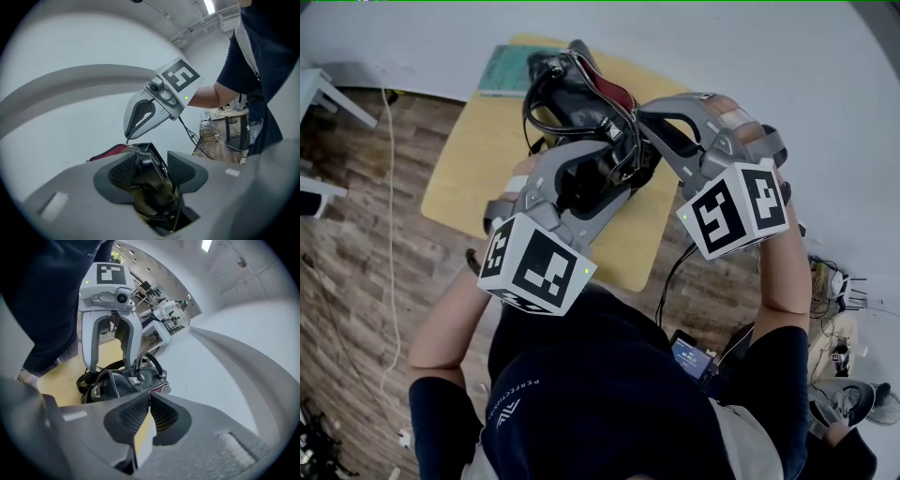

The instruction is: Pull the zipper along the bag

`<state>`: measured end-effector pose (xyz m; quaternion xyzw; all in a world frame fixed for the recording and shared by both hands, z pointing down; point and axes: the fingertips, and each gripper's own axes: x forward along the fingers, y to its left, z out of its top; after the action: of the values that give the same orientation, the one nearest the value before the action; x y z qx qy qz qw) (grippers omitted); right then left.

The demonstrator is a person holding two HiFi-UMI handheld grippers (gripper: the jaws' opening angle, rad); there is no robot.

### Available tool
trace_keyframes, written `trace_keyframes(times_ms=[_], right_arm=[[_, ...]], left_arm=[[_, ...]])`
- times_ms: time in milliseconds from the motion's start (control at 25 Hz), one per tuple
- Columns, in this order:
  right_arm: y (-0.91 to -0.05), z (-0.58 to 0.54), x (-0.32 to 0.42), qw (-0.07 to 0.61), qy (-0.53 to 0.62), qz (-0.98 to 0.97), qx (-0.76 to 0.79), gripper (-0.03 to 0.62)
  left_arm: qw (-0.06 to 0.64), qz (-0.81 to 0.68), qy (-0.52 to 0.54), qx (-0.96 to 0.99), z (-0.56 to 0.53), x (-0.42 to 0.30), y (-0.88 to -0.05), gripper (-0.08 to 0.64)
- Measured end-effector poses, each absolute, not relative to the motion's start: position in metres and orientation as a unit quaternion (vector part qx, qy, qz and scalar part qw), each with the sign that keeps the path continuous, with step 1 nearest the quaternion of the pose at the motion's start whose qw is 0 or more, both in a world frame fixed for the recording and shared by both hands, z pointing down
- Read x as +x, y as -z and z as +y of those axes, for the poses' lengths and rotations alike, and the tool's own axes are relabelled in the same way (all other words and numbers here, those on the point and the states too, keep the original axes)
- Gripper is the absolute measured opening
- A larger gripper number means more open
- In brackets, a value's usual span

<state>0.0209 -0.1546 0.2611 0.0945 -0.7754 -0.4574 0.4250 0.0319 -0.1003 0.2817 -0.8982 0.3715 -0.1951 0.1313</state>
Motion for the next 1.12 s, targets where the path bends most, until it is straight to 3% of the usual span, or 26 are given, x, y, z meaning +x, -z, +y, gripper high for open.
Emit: trace_keyframes(times_ms=[440, 1120], right_arm=[[-0.267, -0.152, 0.017, 0.453, 0.474, -0.752, 0.063, 0.015], [-0.276, -0.166, 0.002, 0.501, 0.477, -0.722, 0.019, 0.021]], left_arm=[[0.15, 0.372, 0.224, -0.888, -0.109, 0.035, -0.292, 0.153], [0.163, 0.318, 0.239, -0.903, -0.1, 0.04, -0.296, 0.143]])
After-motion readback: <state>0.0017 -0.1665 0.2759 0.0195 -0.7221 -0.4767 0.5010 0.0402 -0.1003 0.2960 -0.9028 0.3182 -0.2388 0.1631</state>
